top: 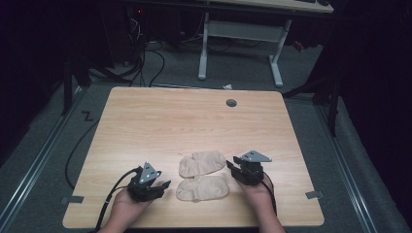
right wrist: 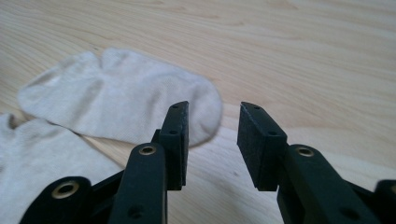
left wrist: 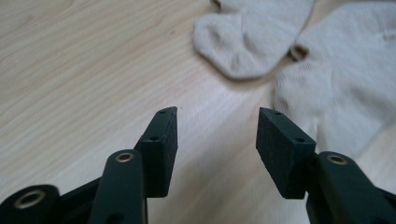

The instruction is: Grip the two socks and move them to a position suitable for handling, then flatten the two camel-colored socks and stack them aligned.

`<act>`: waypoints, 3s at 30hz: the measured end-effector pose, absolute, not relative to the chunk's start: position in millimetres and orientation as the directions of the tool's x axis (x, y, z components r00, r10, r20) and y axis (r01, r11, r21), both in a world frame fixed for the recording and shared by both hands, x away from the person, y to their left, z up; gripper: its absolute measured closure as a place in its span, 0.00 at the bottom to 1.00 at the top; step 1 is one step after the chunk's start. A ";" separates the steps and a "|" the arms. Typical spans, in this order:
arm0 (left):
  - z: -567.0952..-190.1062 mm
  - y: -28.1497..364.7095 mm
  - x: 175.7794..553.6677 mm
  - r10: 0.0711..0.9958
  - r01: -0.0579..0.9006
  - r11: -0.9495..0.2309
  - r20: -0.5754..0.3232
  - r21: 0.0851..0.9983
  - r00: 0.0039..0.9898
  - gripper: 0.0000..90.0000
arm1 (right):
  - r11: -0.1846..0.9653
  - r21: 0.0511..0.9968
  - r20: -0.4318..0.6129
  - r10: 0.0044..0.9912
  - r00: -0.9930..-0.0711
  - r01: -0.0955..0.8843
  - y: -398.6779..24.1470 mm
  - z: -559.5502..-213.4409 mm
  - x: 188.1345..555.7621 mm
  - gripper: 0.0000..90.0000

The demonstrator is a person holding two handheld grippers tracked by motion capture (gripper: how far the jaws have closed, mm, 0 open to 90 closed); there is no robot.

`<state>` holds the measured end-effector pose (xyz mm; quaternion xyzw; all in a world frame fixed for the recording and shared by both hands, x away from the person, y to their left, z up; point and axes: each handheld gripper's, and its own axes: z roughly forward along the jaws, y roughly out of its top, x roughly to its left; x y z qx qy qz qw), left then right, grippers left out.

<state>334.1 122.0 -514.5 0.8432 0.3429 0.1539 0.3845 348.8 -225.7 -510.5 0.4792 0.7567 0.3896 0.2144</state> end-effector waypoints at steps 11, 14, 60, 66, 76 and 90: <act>-517.5 84.1 369.6 0.736 0.492 -0.448 -0.006 0.746 0.677 0.53 | 0.259 0.774 0.028 0.898 -0.440 0.578 -218.4 -514.5 358.2 0.71; -524.2 78.8 375.4 0.736 0.516 -0.467 -0.007 0.718 0.676 0.54 | 0.289 0.775 -0.002 0.890 -0.455 0.562 -210.5 -512.6 365.8 0.71; -484.1 105.4 338.2 0.740 0.334 -0.373 0.061 0.866 0.670 0.99 | 0.338 0.830 -0.051 0.839 -0.542 0.443 -183.3 -488.7 351.1 0.96; -480.2 106.0 330.5 0.729 0.320 -0.374 0.062 0.871 0.682 0.99 | 0.340 0.843 -0.064 0.832 -0.550 0.417 -186.1 -481.2 339.6 0.96; -474.8 107.5 313.6 0.711 0.307 -0.389 0.071 0.868 0.700 0.99 | 0.356 0.844 -0.074 0.817 -0.572 0.400 -190.1 -478.9 319.0 0.96; -491.4 87.4 281.8 0.644 0.329 -0.489 0.081 0.808 0.761 0.99 | 0.416 0.798 -0.077 0.789 -0.610 0.437 -210.5 -495.8 280.1 0.96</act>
